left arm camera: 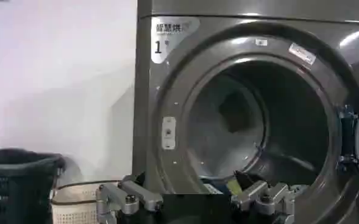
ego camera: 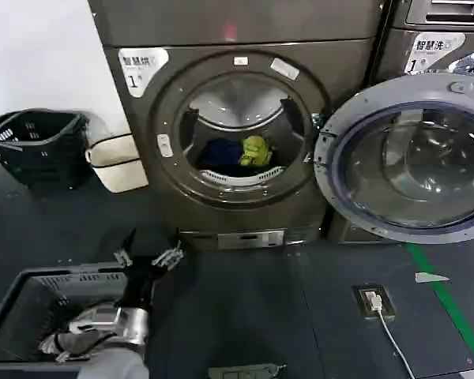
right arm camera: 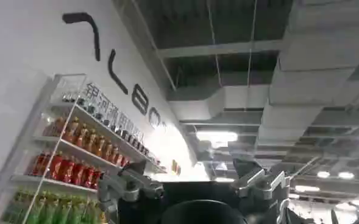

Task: Grasp the clothes from the dryer.

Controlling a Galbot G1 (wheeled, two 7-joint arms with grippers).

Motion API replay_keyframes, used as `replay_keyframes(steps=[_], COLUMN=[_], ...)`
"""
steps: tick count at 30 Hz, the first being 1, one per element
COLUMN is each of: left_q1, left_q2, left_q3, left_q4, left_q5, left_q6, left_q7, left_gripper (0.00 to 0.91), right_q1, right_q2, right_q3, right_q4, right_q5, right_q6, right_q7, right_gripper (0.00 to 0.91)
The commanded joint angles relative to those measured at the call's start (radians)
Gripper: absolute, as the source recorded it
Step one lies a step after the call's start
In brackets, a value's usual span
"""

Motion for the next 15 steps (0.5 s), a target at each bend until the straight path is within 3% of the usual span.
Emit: replay_keyframes(steps=[1,15], left_q1=[0.007,0.039], left_q2=[-0.001,-0.027], left_q3=[0.005,0.029], left_q4=[-0.004,-0.034], left_q5=[0.005,0.028], left_q6=[0.004,0.009], left_q7=[-0.002,0.003], left_gripper=[0.907,0.907], right_q1=[0.001,0.0], right_q2=[0.002,-0.006], right_q3=[-0.004,-0.001], right_q4=[0.001,0.006], right_q5=[0.007,0.021], right_q6=[0.038,0.047], right_q7=[-0.004,-0.005], right_gripper=[0.907,0.907])
